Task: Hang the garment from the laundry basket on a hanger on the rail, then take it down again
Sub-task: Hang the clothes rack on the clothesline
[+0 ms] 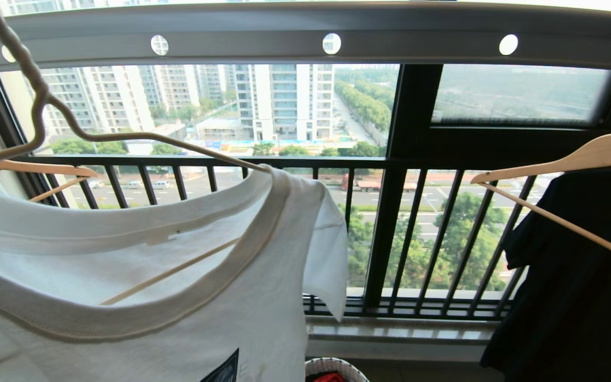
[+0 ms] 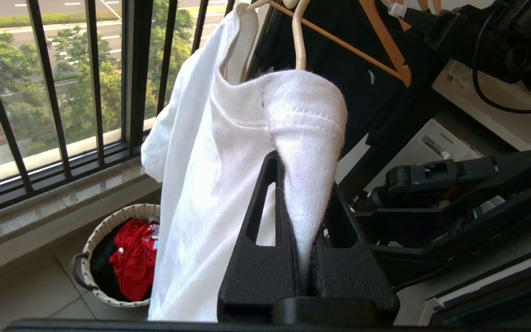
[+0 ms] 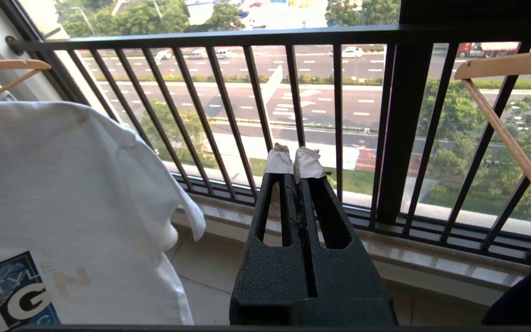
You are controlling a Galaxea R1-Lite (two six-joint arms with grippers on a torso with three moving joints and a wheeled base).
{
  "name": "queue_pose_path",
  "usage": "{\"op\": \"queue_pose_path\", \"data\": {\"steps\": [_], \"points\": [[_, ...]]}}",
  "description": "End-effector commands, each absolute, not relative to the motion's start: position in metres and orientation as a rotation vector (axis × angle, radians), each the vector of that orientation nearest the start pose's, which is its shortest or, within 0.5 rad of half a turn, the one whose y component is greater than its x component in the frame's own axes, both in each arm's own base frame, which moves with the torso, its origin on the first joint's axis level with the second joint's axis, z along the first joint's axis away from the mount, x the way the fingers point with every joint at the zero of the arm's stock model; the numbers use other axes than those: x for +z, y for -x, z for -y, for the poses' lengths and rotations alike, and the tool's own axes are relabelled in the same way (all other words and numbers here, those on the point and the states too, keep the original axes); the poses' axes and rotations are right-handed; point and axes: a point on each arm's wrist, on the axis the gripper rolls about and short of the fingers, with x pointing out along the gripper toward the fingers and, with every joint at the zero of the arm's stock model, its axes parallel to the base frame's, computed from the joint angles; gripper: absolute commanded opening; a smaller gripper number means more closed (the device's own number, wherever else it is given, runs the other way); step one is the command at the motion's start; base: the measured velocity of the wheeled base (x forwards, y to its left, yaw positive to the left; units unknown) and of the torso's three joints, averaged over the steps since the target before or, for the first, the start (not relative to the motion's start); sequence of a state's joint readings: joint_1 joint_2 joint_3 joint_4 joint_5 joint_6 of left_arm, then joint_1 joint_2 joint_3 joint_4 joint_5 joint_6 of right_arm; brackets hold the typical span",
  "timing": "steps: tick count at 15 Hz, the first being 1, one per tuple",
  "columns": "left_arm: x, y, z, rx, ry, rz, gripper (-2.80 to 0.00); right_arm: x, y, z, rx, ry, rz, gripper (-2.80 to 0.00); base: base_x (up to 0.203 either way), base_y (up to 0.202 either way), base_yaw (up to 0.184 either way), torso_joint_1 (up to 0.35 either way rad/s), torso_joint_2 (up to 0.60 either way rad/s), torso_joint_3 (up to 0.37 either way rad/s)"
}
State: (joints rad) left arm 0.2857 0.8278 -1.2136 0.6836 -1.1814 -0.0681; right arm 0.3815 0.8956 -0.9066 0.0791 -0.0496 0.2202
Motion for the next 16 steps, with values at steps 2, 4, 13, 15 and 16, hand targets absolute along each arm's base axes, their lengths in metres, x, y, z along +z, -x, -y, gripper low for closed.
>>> {"op": "queue_pose_path", "data": {"steps": [2,4,13,15,16], "points": [[0.329,-0.003,0.020,-0.804,0.259,-0.236,-2.80,0.307,-0.090,-0.035,0.341,-0.202,-0.116,-2.80,0.000,0.000,0.000,0.000,0.00,0.000],[0.328,0.004,0.022,-0.771,0.280,-0.235,-2.80,0.306,-0.096,-0.038,0.350,-0.198,-0.138,-2.80,0.000,0.000,0.000,0.000,0.00,0.000],[0.320,0.007,0.020,-0.583,0.226,-0.135,-2.80,0.316,-0.126,-0.051,0.379,-0.122,-0.160,-2.80,0.000,0.000,0.000,0.000,0.00,0.000],[0.319,-0.003,0.016,-0.523,0.216,-0.025,-2.80,0.311,-0.144,-0.058,0.378,-0.121,-0.169,-2.80,0.000,0.000,0.000,0.000,0.00,0.000],[0.318,-0.007,0.014,-0.508,0.231,0.028,-2.80,0.312,-0.151,-0.061,0.379,-0.124,-0.144,-2.80,0.000,0.000,0.000,0.000,0.00,0.000]]}}
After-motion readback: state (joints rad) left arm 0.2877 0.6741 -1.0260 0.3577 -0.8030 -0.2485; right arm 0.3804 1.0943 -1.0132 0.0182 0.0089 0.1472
